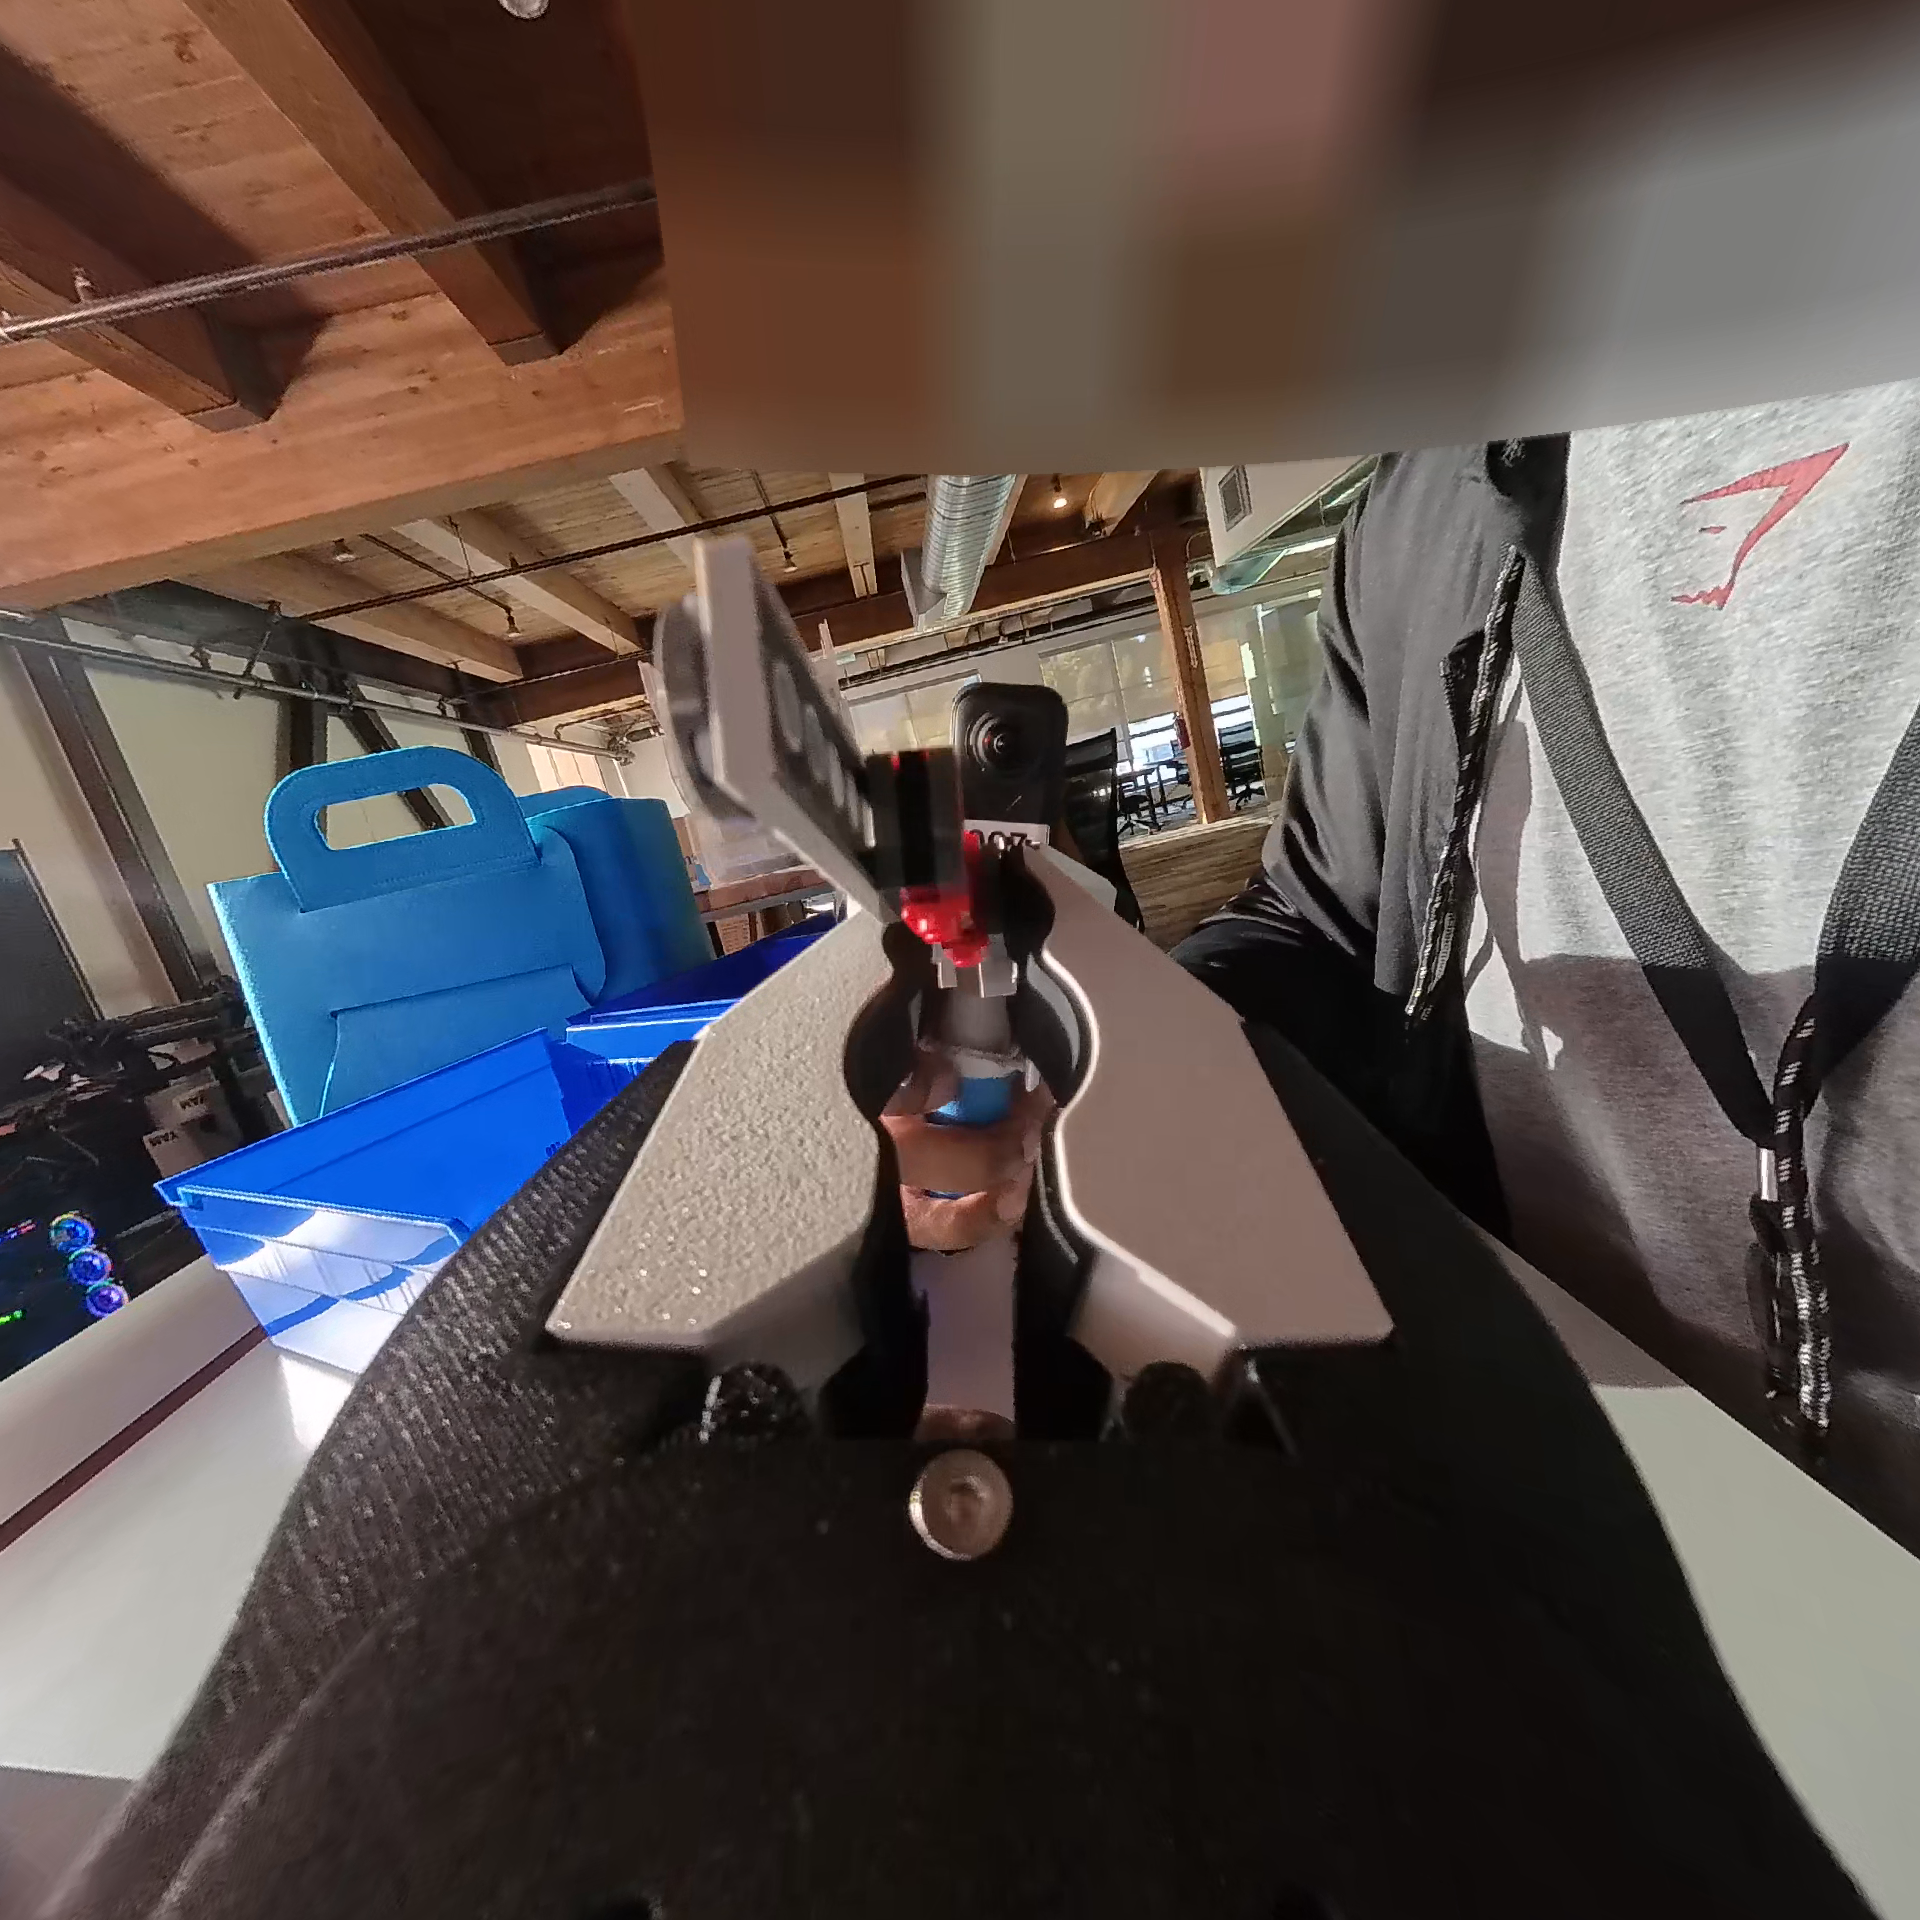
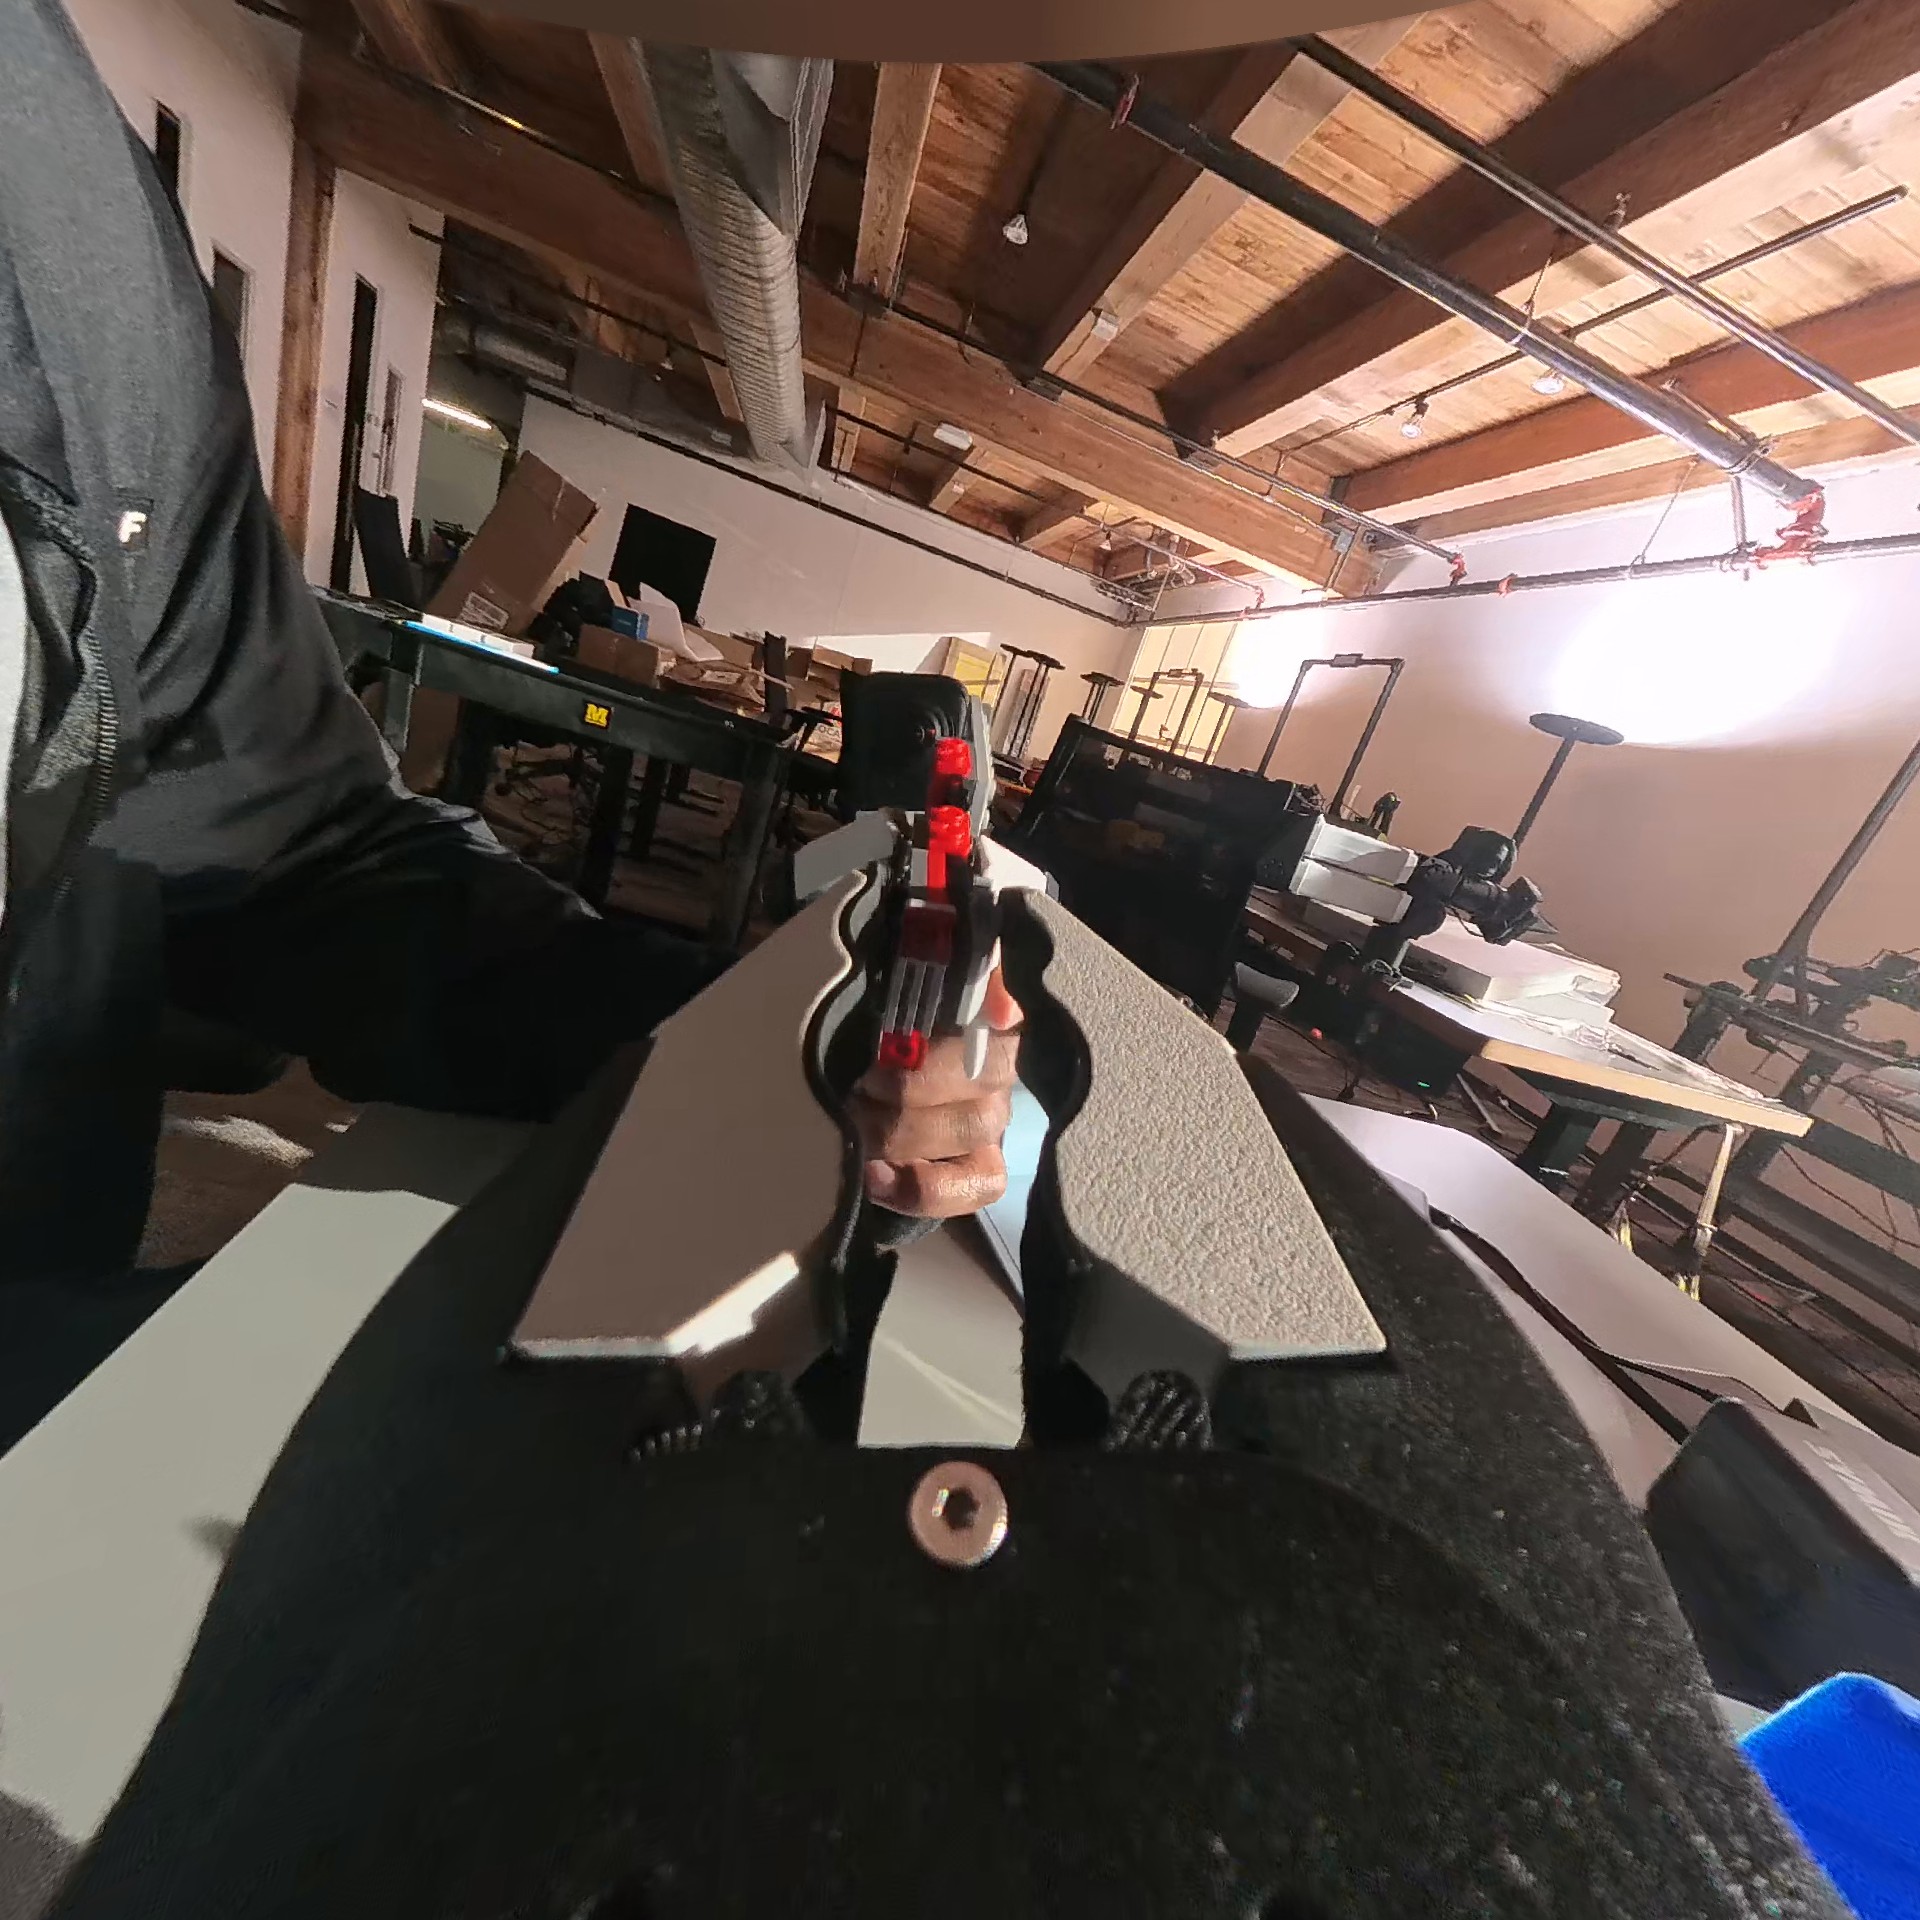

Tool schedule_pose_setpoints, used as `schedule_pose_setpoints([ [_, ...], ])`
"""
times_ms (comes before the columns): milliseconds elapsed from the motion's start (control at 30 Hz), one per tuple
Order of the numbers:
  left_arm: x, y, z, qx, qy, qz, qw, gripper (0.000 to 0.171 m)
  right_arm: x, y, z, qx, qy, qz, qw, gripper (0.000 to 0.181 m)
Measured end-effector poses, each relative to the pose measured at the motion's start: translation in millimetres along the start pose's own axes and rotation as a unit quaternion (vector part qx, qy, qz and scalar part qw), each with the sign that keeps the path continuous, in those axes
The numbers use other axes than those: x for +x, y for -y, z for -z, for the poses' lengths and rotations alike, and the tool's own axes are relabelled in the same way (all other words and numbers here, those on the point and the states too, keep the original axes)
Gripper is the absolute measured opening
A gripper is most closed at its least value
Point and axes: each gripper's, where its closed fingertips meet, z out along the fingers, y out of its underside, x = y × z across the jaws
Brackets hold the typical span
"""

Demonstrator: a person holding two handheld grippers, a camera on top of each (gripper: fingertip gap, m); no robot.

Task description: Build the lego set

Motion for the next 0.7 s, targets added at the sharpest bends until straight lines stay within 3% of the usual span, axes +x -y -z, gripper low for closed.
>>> schedule_pose_setpoints([
  [467, 1.7, 0.3, 0.4, 0.002, -0.006, -0.006, 1.000, 0.015, -1.2, 0.6, -0.2, 0.002, 0.000, 0.001, 1.000, 0.024],
  [533, 2.1, 0.7, 0.1, 0.003, -0.007, -0.007, 1.000, 0.015, -1.5, 1.1, -0.2, 0.003, 0.000, 0.002, 1.000, 0.016],
  [567, 2.2, 0.8, 0.0, 0.003, -0.007, -0.008, 1.000, 0.015, -1.7, 1.4, -0.2, 0.004, 0.000, 0.001, 1.000, 0.023],
  [700, 2.3, 0.6, 0.4, 0.000, -0.008, -0.011, 1.000, 0.015, -1.8, 0.9, -0.5, 0.004, -0.001, 0.002, 1.000, 0.023],
])
